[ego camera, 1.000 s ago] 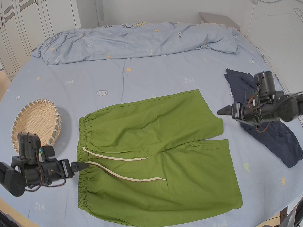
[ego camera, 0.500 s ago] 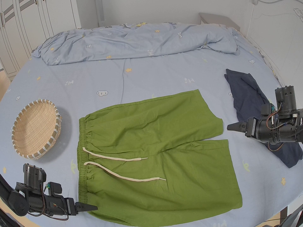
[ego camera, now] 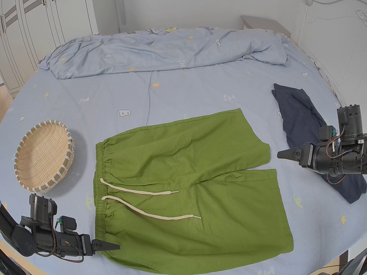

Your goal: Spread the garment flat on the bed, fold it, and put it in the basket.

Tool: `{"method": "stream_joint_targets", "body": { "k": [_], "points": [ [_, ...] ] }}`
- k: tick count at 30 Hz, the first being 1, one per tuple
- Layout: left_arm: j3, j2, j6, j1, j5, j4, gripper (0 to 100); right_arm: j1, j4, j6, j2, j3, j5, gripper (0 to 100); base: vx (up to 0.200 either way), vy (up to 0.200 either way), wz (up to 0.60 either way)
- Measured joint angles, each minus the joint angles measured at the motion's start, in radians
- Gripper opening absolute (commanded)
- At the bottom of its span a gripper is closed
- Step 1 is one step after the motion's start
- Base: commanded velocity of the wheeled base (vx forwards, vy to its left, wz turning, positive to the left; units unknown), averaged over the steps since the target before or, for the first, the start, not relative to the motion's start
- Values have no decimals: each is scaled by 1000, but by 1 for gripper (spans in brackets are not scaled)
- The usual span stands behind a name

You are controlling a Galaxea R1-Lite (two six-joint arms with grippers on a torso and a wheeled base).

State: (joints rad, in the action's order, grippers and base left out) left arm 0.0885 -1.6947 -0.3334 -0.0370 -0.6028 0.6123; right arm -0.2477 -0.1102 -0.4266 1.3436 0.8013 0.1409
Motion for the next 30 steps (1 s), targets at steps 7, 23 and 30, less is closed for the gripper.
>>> {"method": "stream_joint_targets", "body": {
  "k": [7, 23, 30],
  "points": [
    [13, -18, 1, 24, -1, 0, 0, 0, 0, -1, -1, -2, 0, 100, 0, 0, 0],
    [-57, 76, 10, 39, 9, 1, 0, 1, 1, -1, -1, -13, 0, 100, 0, 0, 0],
    [-70, 155, 32, 66, 11, -3, 0, 11, 19, 4, -1, -107, 59, 100, 0, 0, 0]
  ]
}}
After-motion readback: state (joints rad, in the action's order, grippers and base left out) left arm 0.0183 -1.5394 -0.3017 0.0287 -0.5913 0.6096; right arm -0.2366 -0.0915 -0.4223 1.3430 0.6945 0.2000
